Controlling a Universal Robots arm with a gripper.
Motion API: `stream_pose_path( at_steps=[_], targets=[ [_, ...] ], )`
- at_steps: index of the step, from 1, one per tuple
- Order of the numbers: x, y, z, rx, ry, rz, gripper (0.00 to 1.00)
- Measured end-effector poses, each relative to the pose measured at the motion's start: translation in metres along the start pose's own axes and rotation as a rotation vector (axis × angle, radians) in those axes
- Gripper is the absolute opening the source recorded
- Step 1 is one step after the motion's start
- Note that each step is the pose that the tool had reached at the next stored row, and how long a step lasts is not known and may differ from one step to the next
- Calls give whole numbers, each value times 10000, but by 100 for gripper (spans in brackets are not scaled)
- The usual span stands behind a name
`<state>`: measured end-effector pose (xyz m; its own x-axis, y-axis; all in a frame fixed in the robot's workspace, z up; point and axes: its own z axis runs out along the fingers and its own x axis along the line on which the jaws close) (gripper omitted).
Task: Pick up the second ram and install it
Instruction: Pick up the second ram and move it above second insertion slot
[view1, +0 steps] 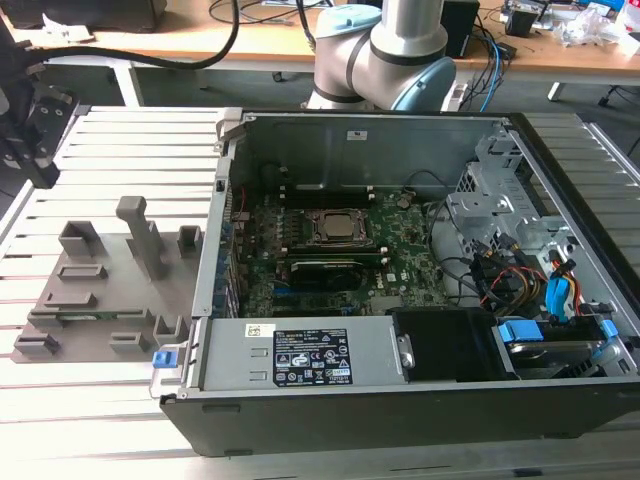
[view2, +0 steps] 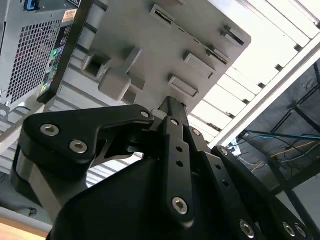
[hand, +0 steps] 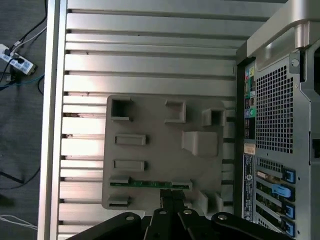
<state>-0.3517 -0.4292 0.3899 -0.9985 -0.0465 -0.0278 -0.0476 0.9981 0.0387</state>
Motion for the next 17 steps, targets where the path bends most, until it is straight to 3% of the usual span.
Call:
stream_pose_path(
  at_steps=[3,13,17],
  targets=[
    [0,0,0,-25,33,-868,11],
    [0,0,0,-65,89,-2325,11],
    [0,0,0,-93,128,-3317,11]
  ],
)
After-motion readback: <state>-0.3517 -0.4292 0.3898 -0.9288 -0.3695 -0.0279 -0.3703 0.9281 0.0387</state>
